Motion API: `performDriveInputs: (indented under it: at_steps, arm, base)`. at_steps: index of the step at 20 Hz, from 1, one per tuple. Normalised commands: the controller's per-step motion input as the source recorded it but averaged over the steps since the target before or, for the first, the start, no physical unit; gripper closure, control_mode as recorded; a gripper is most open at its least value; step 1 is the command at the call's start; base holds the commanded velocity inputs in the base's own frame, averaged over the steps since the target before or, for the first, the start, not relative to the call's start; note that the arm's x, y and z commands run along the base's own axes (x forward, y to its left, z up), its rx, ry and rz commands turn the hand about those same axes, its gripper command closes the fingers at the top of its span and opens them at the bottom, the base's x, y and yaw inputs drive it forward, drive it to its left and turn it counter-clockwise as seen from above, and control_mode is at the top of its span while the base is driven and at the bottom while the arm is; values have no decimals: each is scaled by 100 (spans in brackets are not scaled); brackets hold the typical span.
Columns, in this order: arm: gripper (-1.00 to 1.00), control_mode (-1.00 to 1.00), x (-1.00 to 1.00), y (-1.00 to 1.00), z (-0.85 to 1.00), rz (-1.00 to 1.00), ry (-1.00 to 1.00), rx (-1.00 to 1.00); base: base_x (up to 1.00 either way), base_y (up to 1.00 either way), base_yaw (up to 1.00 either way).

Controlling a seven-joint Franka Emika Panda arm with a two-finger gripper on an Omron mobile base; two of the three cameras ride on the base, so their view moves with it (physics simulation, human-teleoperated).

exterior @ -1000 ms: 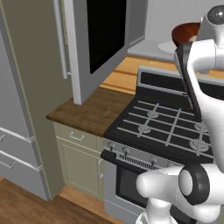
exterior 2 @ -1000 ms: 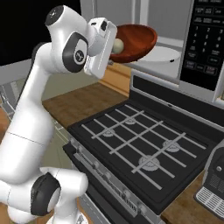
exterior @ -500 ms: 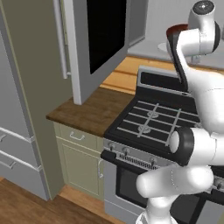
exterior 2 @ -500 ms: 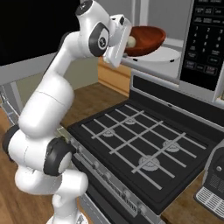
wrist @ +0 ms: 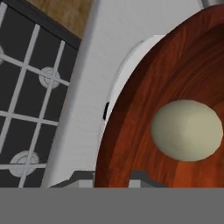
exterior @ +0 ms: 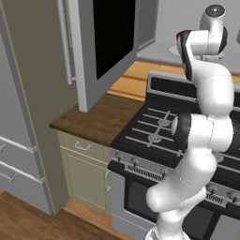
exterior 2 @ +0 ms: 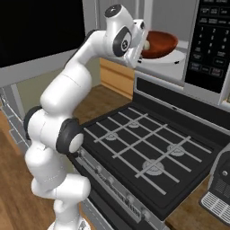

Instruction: Pick the mushroom from the sink and place it in the bowl. Then pick the bowl and place it in the microwave. Then close the microwave door and press the start button.

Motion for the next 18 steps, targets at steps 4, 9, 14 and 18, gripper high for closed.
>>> performDriveInputs:
  at_steps: [4, 9, 14, 18]
  arm:
    - [100, -100, 64, -25, -28, 2, 6, 3]
    - [100, -100, 51, -22, -5, 2, 0, 0]
    - [-100, -100, 13, 0, -14, 0, -1, 0]
    - [-100, -100, 1, 13, -3, 0, -13, -5]
  base:
    - [0, 0, 0]
    - [0, 0, 0]
    - [0, 0, 0]
    - [0, 0, 0]
